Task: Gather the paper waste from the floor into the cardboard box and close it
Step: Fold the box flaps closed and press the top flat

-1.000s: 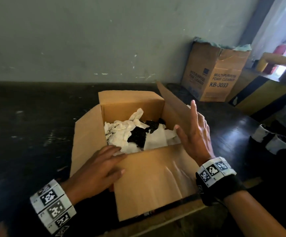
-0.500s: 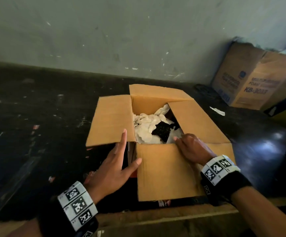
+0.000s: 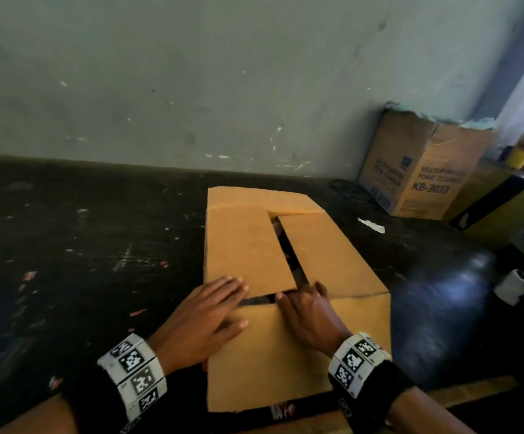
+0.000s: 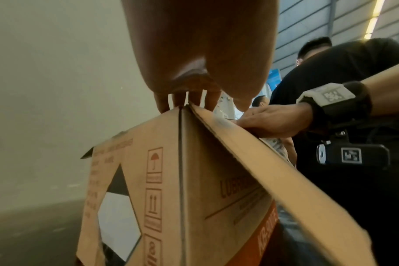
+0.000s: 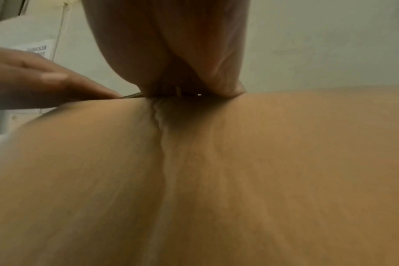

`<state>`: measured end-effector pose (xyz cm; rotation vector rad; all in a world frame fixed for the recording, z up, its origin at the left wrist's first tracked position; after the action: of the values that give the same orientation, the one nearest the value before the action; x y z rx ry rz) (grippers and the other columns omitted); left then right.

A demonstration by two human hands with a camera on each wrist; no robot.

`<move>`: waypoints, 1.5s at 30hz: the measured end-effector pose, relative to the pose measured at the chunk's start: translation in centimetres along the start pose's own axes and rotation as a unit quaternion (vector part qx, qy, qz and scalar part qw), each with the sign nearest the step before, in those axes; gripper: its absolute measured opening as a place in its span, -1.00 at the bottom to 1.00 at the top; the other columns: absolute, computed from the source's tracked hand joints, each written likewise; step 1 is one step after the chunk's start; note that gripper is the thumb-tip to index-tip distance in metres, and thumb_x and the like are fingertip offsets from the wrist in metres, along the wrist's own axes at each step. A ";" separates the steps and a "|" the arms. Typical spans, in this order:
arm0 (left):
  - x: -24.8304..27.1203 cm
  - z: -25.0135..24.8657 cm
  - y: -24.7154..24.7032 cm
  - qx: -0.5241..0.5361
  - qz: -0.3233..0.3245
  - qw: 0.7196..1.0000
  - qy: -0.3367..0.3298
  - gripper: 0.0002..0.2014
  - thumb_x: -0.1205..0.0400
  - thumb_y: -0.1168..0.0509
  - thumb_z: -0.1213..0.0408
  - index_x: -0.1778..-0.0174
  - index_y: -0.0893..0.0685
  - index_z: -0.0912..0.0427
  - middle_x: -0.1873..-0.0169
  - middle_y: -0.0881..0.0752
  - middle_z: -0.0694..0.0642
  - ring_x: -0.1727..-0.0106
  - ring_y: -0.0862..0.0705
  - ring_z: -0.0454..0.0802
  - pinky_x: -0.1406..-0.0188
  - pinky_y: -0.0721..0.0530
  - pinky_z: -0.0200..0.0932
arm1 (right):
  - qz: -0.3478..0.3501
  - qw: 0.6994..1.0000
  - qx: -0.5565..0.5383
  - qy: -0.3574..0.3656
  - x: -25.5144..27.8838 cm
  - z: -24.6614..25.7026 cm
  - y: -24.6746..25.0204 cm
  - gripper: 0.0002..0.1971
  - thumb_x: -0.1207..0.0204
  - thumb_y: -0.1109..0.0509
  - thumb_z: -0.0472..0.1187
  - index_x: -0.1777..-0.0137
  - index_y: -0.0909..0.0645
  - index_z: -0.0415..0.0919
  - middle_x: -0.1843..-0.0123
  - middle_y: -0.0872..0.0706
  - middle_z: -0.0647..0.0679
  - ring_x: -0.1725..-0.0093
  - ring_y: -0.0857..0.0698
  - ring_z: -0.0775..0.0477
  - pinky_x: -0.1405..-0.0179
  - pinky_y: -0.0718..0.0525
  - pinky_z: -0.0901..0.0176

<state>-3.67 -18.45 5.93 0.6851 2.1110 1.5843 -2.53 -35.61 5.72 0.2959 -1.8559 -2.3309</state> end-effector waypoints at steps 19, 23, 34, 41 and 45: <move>-3.9 6.3 5.0 0.027 0.053 0.998 0.032 -0.33 -0.45 0.11 -0.41 -0.34 -0.54 -0.18 -0.21 -0.47 -0.30 -0.27 -0.38 -0.40 -0.33 -0.44 -0.21 | 0.078 0.992 -0.070 0.071 -6.4 -2.7 6.8 -0.77 -0.59 -0.30 0.06 -0.02 -0.70 -0.03 0.00 -0.68 0.13 0.03 -0.68 0.16 0.03 -0.70 0.24; -8.8 9.5 6.6 0.006 0.088 0.990 0.109 -0.25 -0.41 0.08 -0.42 -0.46 -0.41 -0.14 -0.42 -0.40 -0.14 -0.44 -0.32 -0.22 -0.38 -0.32 -0.20 | 0.064 0.995 -0.041 0.062 -12.0 -7.1 9.0 -0.73 -0.60 -0.30 0.02 -0.19 -0.66 -0.06 -0.16 -0.70 0.03 -0.10 -0.67 0.13 -0.16 -0.68 0.16; -19.1 19.5 4.5 0.164 0.080 0.928 0.326 0.26 -0.29 -0.44 -0.29 -0.53 0.47 -0.17 -0.66 0.11 0.18 -0.63 -0.06 0.21 -0.57 -0.20 0.24 | 0.185 0.962 -0.122 -0.158 -25.2 -18.2 3.5 0.06 -0.38 -0.49 0.18 -0.66 0.23 0.13 -0.69 -0.10 -0.18 -0.62 -0.25 -0.28 -0.54 -0.29 -0.21; -19.7 19.1 5.1 0.193 -0.029 0.939 0.282 0.35 -0.19 -0.59 -0.14 -0.44 0.50 -0.41 -0.60 0.07 0.18 -0.57 -0.16 0.26 -0.48 -0.31 0.32 | 0.075 0.976 -0.155 -0.131 -25.7 -18.5 5.2 0.29 -0.19 -0.66 0.06 -0.61 0.35 0.22 -0.62 -0.14 -0.28 -0.54 -0.33 -0.33 -0.43 -0.42 -0.25; -18.7 17.4 7.8 0.200 -0.143 0.942 0.229 0.38 -0.14 -0.60 -0.15 -0.29 0.60 -0.52 -0.62 0.17 0.10 -0.61 -0.07 0.25 -0.50 -0.24 0.39 | -0.062 0.970 -0.219 -0.089 -24.1 -17.5 9.4 0.31 -0.24 -0.65 0.01 -0.60 0.44 0.19 -0.65 -0.12 -0.21 -0.58 -0.28 -0.31 -0.46 -0.37 -0.27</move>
<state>22.56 -14.72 9.38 0.1029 2.7653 1.2508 25.02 -48.62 12.56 0.1543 -1.3585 -2.8513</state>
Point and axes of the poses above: each hand's wrist, its own x-axis away from the middle knuckle, its own y-axis out of the back of the hand, z = x × y, the point moved 6 cm from there along -x, towards the middle knuckle
